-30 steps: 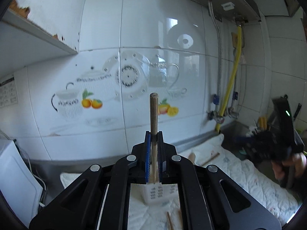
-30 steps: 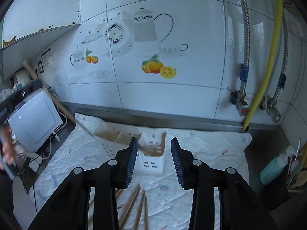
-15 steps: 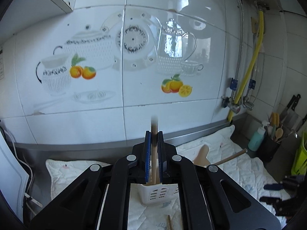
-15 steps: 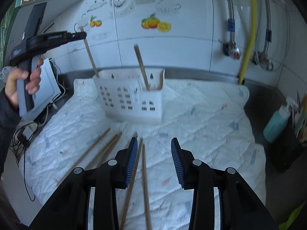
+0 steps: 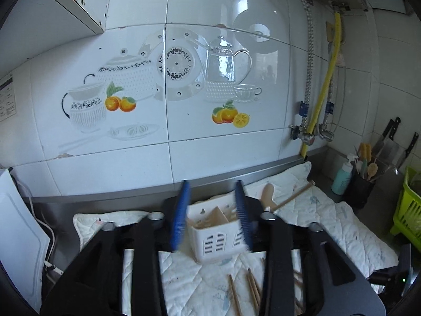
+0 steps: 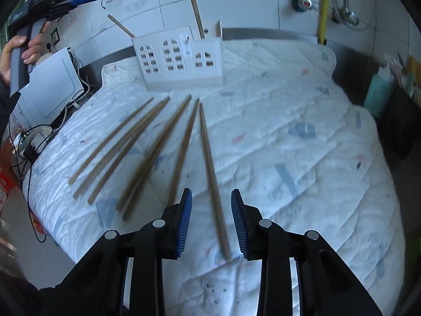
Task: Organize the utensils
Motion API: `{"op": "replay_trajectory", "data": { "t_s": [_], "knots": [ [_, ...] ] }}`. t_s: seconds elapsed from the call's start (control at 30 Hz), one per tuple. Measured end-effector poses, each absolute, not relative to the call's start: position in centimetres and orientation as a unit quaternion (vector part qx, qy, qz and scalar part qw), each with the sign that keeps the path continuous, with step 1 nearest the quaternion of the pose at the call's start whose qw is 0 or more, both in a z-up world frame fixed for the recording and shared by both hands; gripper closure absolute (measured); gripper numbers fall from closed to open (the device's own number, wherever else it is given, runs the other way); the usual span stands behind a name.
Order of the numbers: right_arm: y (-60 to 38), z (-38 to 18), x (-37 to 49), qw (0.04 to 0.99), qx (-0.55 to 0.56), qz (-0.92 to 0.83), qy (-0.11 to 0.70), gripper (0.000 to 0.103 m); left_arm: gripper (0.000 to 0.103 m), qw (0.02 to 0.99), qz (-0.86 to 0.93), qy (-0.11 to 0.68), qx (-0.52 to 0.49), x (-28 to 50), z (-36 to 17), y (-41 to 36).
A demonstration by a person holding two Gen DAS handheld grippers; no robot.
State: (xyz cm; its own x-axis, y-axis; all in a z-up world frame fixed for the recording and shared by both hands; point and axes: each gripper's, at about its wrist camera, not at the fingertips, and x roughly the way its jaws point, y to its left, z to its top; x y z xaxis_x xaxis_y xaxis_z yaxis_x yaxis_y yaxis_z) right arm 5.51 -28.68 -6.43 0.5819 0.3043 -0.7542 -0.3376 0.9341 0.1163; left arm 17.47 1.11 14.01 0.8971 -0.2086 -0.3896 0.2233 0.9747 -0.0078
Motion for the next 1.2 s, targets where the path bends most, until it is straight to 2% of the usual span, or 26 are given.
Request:
{"op": "replay_trajectory", "data": {
  "t_s": [0.2,0.57,0.8,1.2],
  "knots": [
    [-28.9,-8.1,3.8,0.893,-0.031,0.172,0.415,0.079,0.06,0.967,-0.128,0.22,0.02,12.2,10.8,1.0],
    [-29.1,-9.1,3.1,0.908,-0.022,0.159,0.387,0.083,0.058,0.931,-0.143,0.335,-0.001,5.7,-1.1,1.2],
    [-29.7,-9.2,3.3,0.911,0.0,0.151,0.385,0.093,0.058,0.908,-0.144,0.394,-0.01,4.3,-7.0,0.4],
    [-29.5,-9.2,3.3,0.913,0.003,0.144,0.383,0.093,0.062,0.9,-0.13,0.415,-0.024,5.5,-9.5,-0.8]
  ]
}}
